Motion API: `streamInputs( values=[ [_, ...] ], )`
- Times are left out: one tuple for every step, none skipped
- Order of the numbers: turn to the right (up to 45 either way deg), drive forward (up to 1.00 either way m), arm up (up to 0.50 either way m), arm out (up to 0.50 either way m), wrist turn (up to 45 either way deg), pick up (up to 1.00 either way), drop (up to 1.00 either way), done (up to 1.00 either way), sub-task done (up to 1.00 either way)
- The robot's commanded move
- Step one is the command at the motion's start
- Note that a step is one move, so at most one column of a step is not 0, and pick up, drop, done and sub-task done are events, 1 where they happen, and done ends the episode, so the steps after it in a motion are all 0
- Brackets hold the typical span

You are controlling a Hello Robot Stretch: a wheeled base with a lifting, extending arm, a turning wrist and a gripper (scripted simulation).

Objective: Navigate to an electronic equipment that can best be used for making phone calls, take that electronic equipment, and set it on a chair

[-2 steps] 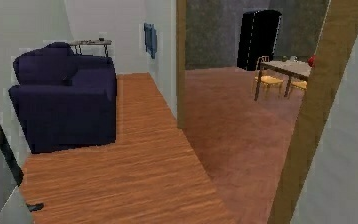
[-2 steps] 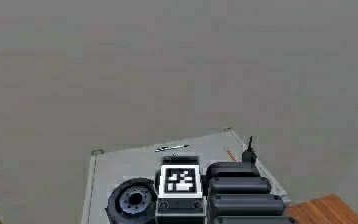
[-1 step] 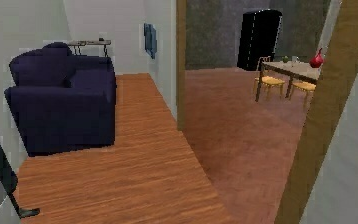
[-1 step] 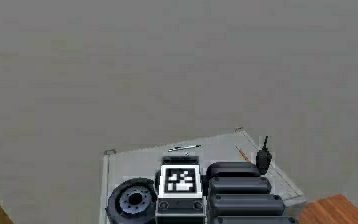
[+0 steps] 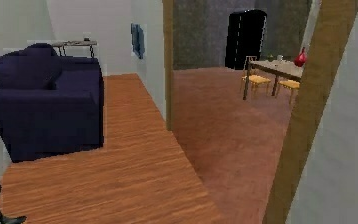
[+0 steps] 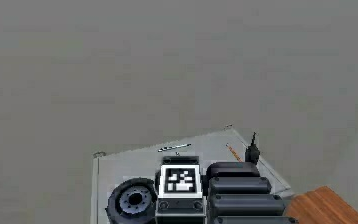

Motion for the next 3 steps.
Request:
streamInputs(
  values=[
    [0.0, 0.85, 0.00, 0.00, 0.0, 0.00, 0.00, 0.00, 0.00],
    [45.0, 0.00, 0.00, 0.00, 0.0, 0.00, 0.00, 0.00, 0.00],
    [3.0, 0.00, 0.00, 0.00, 0.0, 0.00, 0.00, 0.00, 0.00]
  ],
)
